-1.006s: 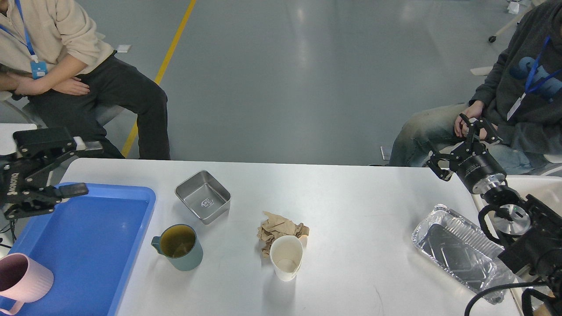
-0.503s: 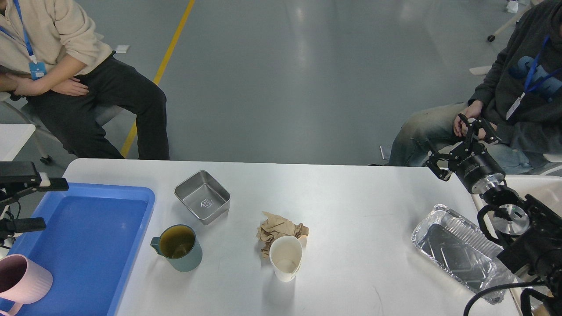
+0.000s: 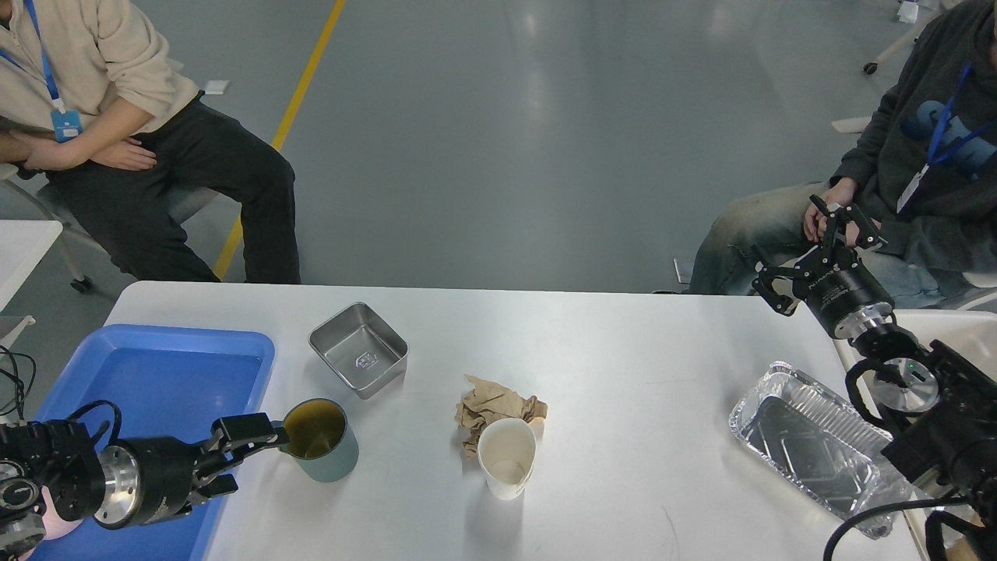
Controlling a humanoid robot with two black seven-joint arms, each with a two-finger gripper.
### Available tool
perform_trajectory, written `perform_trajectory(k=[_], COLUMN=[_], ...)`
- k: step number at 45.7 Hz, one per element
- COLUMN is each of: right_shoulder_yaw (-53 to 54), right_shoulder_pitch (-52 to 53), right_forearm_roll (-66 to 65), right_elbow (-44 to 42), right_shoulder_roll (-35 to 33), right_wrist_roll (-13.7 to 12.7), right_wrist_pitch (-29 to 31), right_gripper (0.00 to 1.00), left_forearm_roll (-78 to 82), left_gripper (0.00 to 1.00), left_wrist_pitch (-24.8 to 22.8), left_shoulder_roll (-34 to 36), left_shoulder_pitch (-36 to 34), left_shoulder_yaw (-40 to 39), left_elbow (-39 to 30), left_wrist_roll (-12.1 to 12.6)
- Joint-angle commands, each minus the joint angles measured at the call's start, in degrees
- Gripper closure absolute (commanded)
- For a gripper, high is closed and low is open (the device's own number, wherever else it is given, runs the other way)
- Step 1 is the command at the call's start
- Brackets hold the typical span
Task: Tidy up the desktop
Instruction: 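Reach the left gripper to the green mug and grasp it, then lift the green mug with the left gripper and tip it over the blue tray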
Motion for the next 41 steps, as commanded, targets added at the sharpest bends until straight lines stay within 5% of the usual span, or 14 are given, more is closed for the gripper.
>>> perform_trajectory(k=[1, 10, 41], right_shoulder_yaw=[-0.05, -0.05, -0.22], right_shoulder_pitch=[-0.06, -0.06, -0.76], right_forearm_roll=[0.01, 0.01, 0.01], right_elbow=[0.00, 0.00, 2.46], right_shoulder_roll=[-0.08, 0.00, -0.87], right_wrist_roll=[-0.01, 0.07, -0.01], right_wrist_pitch=[0.08, 0.08, 0.08], right_gripper=[0.00, 0.00, 0.00], left_forearm_roll=[1.98, 2.07, 8.49], left_gripper=[0.07, 0.15, 0.46], left_wrist_pitch=[3.60, 9.31, 11.61], left_shoulder_roll=[-2.70, -4.90, -15.28], left_shoulder_pitch=[1.22, 2.10, 4.56], left_shoulder_yaw=[0.04, -0.66, -1.63], left_elbow=[1.47, 2.87, 10.78], left_wrist_roll=[0.54, 1.07, 3.26])
